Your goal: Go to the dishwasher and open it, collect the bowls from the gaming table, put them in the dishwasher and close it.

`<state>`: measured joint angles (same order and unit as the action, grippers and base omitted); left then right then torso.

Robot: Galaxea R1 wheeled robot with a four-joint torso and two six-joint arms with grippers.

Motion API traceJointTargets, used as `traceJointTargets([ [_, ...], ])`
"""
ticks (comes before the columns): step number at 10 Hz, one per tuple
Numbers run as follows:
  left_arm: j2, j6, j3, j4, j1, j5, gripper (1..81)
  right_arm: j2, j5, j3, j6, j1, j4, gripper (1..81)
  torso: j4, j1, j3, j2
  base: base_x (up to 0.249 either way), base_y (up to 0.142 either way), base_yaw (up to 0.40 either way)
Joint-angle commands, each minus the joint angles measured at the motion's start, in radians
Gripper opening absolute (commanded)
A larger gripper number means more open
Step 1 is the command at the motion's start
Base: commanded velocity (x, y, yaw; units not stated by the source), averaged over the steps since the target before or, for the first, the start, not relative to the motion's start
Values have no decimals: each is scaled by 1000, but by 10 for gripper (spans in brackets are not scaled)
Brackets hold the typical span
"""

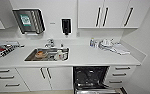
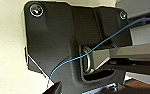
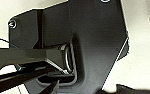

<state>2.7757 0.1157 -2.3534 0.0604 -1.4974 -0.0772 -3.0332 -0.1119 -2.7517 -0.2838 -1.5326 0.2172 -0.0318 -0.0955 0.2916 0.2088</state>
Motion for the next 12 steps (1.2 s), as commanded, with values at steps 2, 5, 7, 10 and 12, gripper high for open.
traceJointTargets([
  [2, -16, 1, 5, 6, 16, 66, 811, 5, 55, 1, 5, 18, -9, 811, 0, 87, -131, -133, 0, 0, 0],
  [5, -14, 1, 5, 6, 16, 66, 811, 5, 55, 1, 6, 19, -7, 811, 0, 95, -211, -209, 0, 0, 0],
  [7, -10, -2, 6, 16, 16, 63, 811, 6, 57, 1, 6, 19, -4, 811, 0, 81, -183, -172, 0, 0, 0],
  [10, 24, -21, -52, 118, 16, 85, 811, 6, 55, -5, 11, 21, -2, 811, 0, 85, -193, -183, 0, 0, 0],
  [12, 64, -18, -142, 128, 16, 119, 811, 3, 57, -5, 11, 18, -4, 811, 0, 85, -192, -183, 0, 0, 0],
])
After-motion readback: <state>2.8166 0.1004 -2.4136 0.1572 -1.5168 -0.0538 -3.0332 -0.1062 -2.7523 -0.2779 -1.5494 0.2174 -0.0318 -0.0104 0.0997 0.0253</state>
